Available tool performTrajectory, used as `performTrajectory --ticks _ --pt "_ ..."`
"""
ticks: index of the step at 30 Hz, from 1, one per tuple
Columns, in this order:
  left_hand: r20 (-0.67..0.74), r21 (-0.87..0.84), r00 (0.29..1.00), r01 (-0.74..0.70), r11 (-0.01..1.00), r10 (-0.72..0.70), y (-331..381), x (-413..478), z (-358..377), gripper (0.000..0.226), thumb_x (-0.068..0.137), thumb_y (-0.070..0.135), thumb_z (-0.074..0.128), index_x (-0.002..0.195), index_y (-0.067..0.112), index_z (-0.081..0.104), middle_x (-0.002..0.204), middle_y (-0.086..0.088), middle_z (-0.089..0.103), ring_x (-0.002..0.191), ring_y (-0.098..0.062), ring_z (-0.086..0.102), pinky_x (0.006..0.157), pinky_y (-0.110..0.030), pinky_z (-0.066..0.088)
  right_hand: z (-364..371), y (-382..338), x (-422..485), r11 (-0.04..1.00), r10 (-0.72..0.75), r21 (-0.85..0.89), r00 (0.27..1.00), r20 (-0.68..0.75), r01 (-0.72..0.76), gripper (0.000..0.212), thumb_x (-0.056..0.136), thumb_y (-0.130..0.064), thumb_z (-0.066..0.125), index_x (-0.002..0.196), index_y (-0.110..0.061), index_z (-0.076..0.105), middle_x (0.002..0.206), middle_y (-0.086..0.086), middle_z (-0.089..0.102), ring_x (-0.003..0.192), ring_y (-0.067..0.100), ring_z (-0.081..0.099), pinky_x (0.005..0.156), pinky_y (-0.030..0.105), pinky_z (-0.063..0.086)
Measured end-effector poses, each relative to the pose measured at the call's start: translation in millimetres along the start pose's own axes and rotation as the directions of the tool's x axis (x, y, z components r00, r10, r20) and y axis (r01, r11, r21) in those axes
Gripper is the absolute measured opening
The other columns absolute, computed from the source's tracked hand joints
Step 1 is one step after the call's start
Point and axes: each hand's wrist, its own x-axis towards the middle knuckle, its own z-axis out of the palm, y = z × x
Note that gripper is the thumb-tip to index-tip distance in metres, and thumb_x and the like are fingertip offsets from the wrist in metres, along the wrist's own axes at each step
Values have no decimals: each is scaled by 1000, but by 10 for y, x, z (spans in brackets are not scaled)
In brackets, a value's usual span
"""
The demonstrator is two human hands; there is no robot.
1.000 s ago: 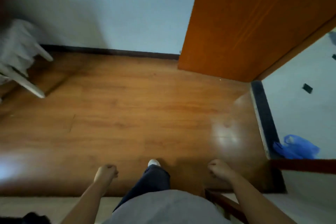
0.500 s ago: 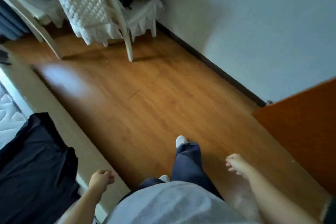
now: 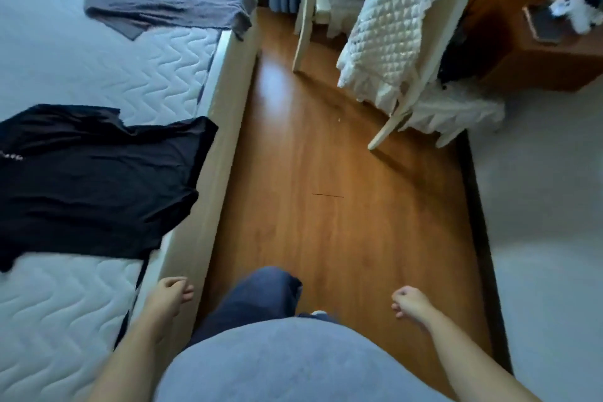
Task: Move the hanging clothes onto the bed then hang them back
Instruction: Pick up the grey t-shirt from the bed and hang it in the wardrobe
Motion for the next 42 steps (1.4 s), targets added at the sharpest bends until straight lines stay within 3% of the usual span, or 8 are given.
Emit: performTrajectory --ticks 5,14,23,26,31,34,38,42 --pt "-85 -188 994 56 981 -73 209 243 -322 26 97 12 37 115 -1 50 102 -14 59 92 -26 55 59 -28 33 -11 -1246 205 959 -155 -227 984 83 170 11 93 -10 41 92 -8 51 71 3 53 54 12 46 33 11 32" --pt "65 -268 947 322 908 -316 1434 1415 -148 32 95 11 39 122 -2 49 118 -19 61 76 -21 59 70 -32 38 21 -3389 546 944 -174 -269 981 84 190 12 93 -8 40 96 -7 51 74 5 53 55 14 45 29 9 30" --pt "122 119 992 -59 991 45 3407 2622 -362 29 89 9 39 63 19 49 79 -9 60 73 -23 54 75 -32 43 -224 -4835 1075 966 -171 -203 985 -32 161 16 95 -11 42 104 -7 54 93 11 60 68 17 54 47 19 34" --pt "76 -71 997 -10 997 15 3773 2864 -373 19 92 12 41 91 9 60 87 -9 62 77 -21 57 78 -35 46 -265 -5111 1254 973 -112 -203 994 -8 108 24 95 -9 40 112 2 54 96 15 57 66 16 52 44 15 40" --pt "133 -426 962 274 862 -240 4376 3153 -90 34 96 14 34 125 2 48 116 -11 59 100 -20 59 85 -29 37 -497 -5677 1686 995 58 -84 997 55 -54 36 98 -16 37 129 1 43 116 18 56 106 34 55 99 44 37" --pt "155 -459 964 264 848 -216 5019 3484 140 37 97 16 33 128 1 45 130 -16 54 121 -26 52 100 -34 35 -680 -6189 2056 993 108 -55 993 53 -105 39 99 -19 33 133 -1 40 106 13 55 96 28 54 81 36 41" --pt "138 -355 982 173 919 -132 5915 3753 316 21 96 15 36 96 7 56 100 -12 60 78 -12 66 58 -21 44 -995 -7213 2368 994 69 -89 995 71 -62 27 98 -18 34 120 -7 46 83 8 57 70 21 53 56 24 28" --pt "36 -230 998 58 971 -52 6411 3998 342 20 95 6 37 83 5 54 79 -12 56 65 -17 52 46 -19 42 -1180 -8470 2543 977 -164 -128 984 73 173 12 95 -11 38 97 -8 49 89 13 57 57 14 48 43 20 30"
